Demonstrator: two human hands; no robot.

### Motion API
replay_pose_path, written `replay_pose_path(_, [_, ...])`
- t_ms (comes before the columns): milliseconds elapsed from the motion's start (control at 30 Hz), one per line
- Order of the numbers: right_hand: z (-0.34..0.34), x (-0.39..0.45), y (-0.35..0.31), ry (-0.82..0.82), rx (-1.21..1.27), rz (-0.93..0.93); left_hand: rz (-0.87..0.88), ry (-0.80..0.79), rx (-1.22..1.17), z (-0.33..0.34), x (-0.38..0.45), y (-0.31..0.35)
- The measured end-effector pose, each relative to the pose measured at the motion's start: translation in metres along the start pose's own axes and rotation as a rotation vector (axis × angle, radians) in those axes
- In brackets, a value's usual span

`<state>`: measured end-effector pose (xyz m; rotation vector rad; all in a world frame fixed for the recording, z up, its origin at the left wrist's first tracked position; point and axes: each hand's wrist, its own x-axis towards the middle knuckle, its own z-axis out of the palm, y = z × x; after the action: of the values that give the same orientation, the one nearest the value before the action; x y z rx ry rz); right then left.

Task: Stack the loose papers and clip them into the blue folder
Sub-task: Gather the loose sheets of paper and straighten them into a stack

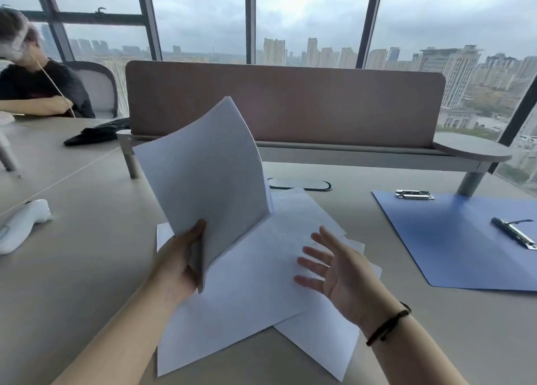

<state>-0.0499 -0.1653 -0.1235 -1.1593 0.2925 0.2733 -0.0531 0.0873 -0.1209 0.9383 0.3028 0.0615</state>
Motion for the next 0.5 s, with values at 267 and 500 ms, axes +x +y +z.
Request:
replay_pose_path(267, [0.020,-0.007,0.019,-0.098,-0.577,-0.034,-0.036,-0.061,0.065,0.006,-0.002,-0.010])
replay_pose_path(500, [0.009,-0.005,0.011,0.003,-0.615,-0.224,0.111,0.038,0.239,0.011,0.000,-0.006])
